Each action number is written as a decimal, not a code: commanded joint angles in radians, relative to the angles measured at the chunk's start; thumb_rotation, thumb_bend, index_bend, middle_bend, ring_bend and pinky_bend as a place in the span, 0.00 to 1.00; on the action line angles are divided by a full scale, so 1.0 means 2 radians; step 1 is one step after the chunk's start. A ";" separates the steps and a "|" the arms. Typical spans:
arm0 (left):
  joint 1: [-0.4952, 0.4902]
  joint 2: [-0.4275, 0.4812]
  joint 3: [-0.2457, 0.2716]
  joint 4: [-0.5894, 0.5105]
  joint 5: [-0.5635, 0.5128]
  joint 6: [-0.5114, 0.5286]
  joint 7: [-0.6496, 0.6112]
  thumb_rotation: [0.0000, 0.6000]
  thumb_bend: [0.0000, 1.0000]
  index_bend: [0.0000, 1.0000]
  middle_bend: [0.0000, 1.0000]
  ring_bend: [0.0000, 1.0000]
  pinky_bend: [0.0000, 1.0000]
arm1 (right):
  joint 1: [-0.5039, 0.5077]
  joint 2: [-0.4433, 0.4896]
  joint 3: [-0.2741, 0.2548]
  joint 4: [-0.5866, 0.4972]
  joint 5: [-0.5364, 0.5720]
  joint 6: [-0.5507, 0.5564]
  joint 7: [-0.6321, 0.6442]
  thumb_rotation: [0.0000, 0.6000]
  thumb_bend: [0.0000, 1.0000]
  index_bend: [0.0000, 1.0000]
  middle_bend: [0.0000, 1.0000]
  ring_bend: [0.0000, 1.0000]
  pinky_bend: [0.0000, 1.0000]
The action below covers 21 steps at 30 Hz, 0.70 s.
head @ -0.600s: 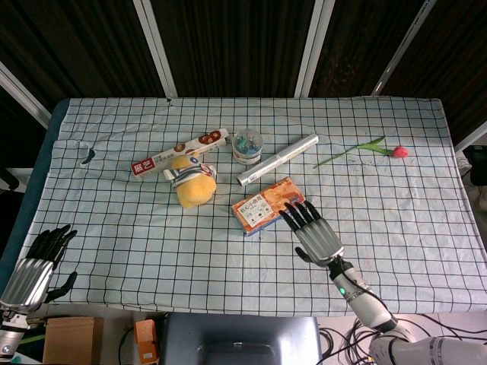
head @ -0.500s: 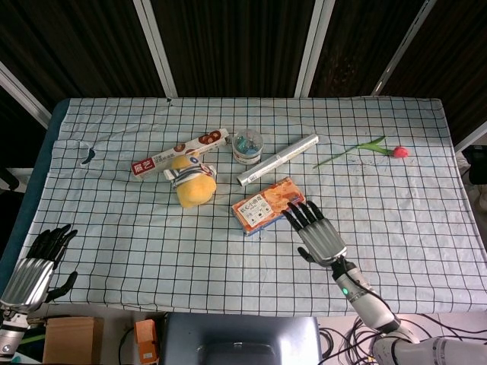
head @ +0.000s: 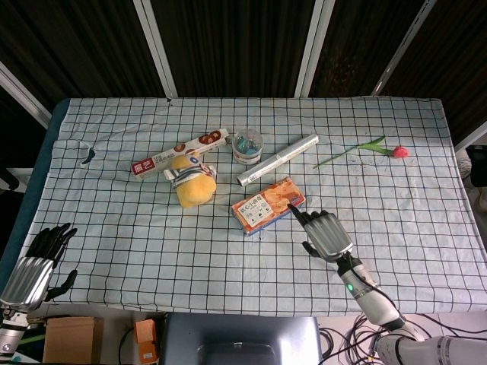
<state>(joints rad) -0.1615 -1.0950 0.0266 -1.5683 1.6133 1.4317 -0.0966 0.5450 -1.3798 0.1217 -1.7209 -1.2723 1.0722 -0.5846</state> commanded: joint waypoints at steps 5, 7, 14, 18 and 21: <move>-0.002 0.001 0.000 0.001 0.000 -0.003 -0.003 1.00 0.40 0.00 0.00 0.00 0.00 | 0.029 -0.013 0.020 0.003 0.066 -0.026 -0.044 1.00 0.41 0.15 1.00 1.00 1.00; -0.002 0.001 0.000 0.001 -0.001 -0.004 -0.003 1.00 0.40 0.00 0.00 0.00 0.00 | 0.036 -0.017 0.024 0.005 0.083 -0.035 -0.052 1.00 0.49 0.16 1.00 1.00 1.00; -0.002 0.003 0.000 0.000 -0.004 -0.005 -0.005 1.00 0.40 0.00 0.00 0.00 0.00 | 0.089 -0.040 0.018 0.020 0.220 -0.081 -0.119 1.00 0.63 0.16 1.00 1.00 1.00; -0.001 0.004 0.000 0.000 -0.003 -0.002 -0.007 1.00 0.40 0.00 0.00 0.00 0.00 | 0.098 -0.046 0.009 0.027 0.236 -0.077 -0.117 1.00 0.66 0.16 1.00 1.00 1.00; 0.000 0.004 0.001 0.001 -0.001 0.000 -0.007 1.00 0.40 0.00 0.00 0.00 0.00 | 0.100 -0.047 0.007 0.026 0.224 -0.070 -0.104 1.00 0.66 0.14 1.00 1.00 1.00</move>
<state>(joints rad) -0.1618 -1.0879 0.0275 -1.5672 1.6107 1.4309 -0.1097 0.7420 -1.4716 0.1402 -1.6689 -0.8099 0.9257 -0.8053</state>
